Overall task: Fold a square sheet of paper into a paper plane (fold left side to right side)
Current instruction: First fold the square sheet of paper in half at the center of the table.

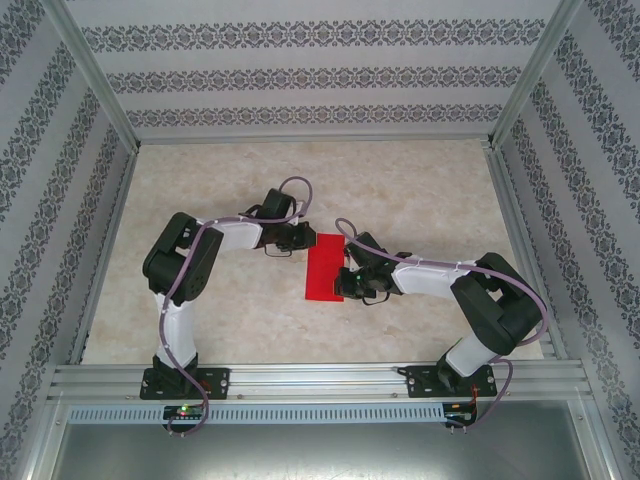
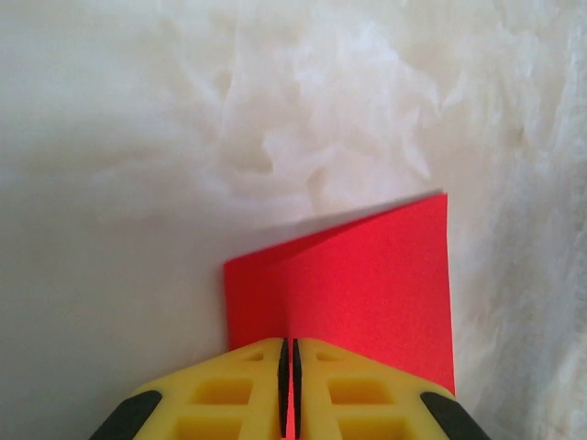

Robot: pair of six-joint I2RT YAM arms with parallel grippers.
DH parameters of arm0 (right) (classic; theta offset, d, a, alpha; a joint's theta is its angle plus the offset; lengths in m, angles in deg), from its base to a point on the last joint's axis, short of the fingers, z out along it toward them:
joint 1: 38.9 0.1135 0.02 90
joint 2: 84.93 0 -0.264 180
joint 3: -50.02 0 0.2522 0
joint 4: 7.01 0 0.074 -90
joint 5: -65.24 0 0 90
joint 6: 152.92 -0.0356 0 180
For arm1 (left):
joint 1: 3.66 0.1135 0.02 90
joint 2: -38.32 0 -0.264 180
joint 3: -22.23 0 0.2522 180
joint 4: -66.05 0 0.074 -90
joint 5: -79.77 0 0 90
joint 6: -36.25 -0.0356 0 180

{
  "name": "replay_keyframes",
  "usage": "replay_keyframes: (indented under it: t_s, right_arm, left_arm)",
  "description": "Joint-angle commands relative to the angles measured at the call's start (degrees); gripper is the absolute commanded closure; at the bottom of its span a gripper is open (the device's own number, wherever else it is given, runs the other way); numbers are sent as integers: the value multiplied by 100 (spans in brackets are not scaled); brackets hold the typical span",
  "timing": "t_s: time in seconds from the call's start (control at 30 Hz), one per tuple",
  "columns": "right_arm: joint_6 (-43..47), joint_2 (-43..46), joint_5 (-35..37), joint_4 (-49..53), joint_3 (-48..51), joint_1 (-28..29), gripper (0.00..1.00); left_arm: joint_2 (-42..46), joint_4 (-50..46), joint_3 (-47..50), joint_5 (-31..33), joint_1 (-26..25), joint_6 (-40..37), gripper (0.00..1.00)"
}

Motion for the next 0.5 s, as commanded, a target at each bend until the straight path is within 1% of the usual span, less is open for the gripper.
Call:
replay_keyframes:
  t_s: [0.0,0.3,0.47]
  right_arm:
    - [77,-298,232,841,327,42,100]
    - [88,-314,209,844,347,43,100]
    - [147,-245,211,833,295,27,100]
  left_arm:
    - [-320,185,-300,599,303,-44,85]
    - [-596,170,-664,618,449,39,85]
    - [-473,145,-644,559,586,22,85]
